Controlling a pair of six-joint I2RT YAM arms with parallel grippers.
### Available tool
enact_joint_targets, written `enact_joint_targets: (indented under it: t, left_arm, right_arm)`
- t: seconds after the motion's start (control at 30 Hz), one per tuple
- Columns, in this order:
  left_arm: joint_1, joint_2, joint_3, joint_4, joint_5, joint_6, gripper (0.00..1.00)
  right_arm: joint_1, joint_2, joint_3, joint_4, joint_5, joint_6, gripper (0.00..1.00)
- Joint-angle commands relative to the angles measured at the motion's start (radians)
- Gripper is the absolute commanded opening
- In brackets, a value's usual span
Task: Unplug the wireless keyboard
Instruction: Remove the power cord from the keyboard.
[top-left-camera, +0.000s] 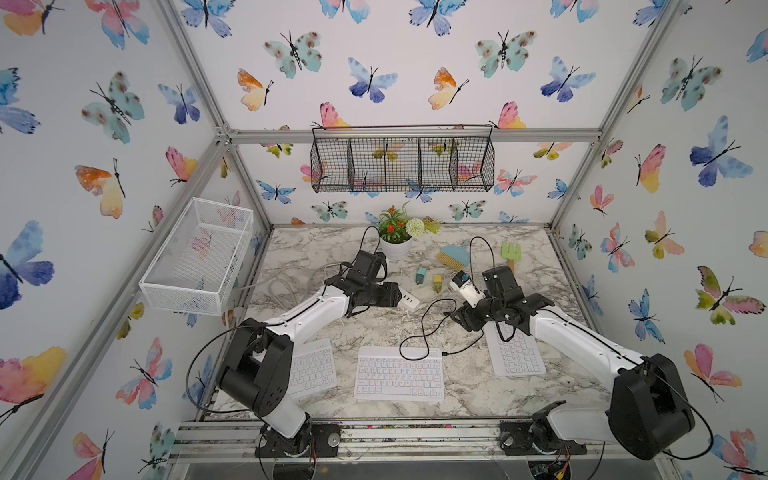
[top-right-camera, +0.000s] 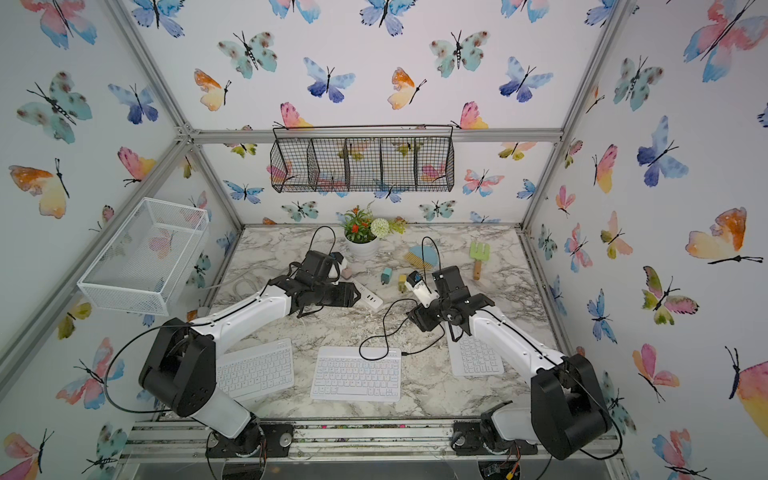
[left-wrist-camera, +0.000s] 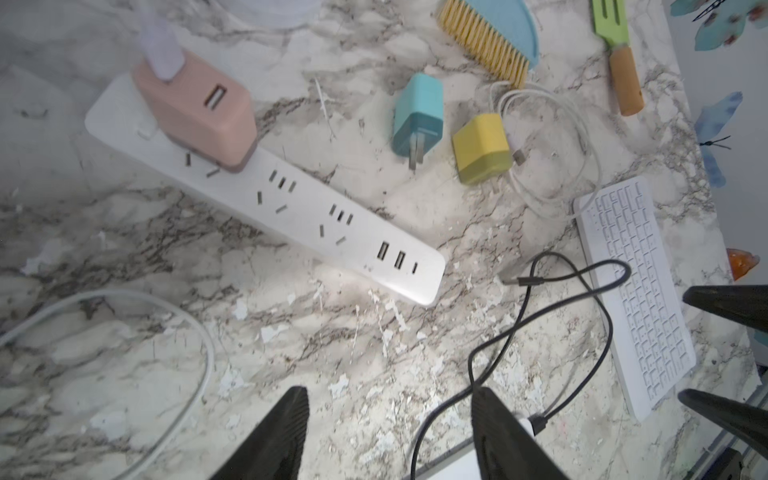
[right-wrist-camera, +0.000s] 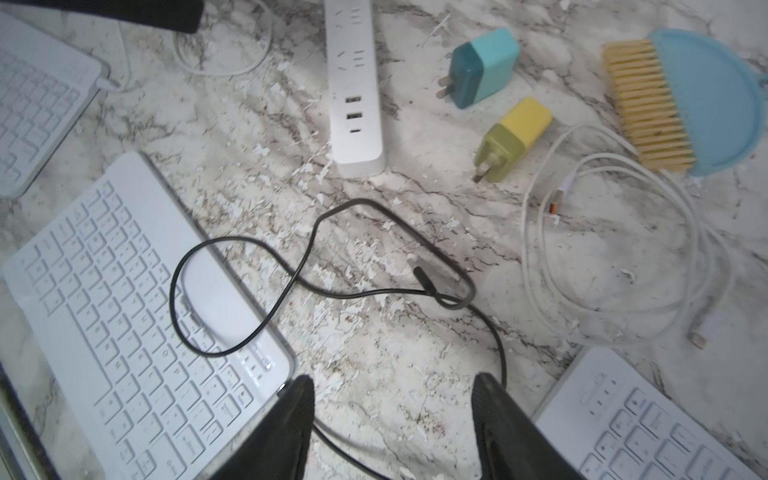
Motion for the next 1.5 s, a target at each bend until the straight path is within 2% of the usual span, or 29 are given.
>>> enact_joint_targets:
  t: [0.0, 0.17, 0.37, 0.67, 0.83, 1.13, 1.47]
  left_arm:
    - [-0.051, -0.074, -0.055, -0.098, -0.046, -0.041, 0.65]
    - [-0.127, -0.135, -0.156, -0.121, -0.042, -0.121, 0.63]
    - [-0.191, -0.193, -0.286, -0.103, -0.049, -0.235, 0.6]
    - [-0.274, -0.178, -0.326, -0.157, -0.082, -0.31, 0.58]
    - [-0.297, -0.18, -0.337, -0.185, -0.109, -0.33, 0.58]
    - [-0.315, -0.176, -0.414, -0.156, -0.129, -0.355, 0.58]
    - [-0.368, -0.123, -0.448, -0.13, -0.144, -0.353, 0.58]
  right_arm:
    - [0.066, -0.041, -0.008, -0.102, 0.022, -0.134, 0.65]
    - [0.164, 0.016, -0.033, -0.169, 0.067, -0.218, 0.66]
    - [0.204, 0.091, -0.048, -0.164, 0.057, -0.289, 0.61]
    - [0.227, 0.182, -0.059, -0.13, 0.106, -0.341, 0.61]
    - [0.239, 0.256, -0.025, -0.131, 0.12, -0.348, 0.57]
    - [0.263, 0.367, 0.061, -0.192, 0.112, -0.323, 0.45]
    - [0.271, 0.404, 0.1, -0.294, 0.148, -0.323, 0.32]
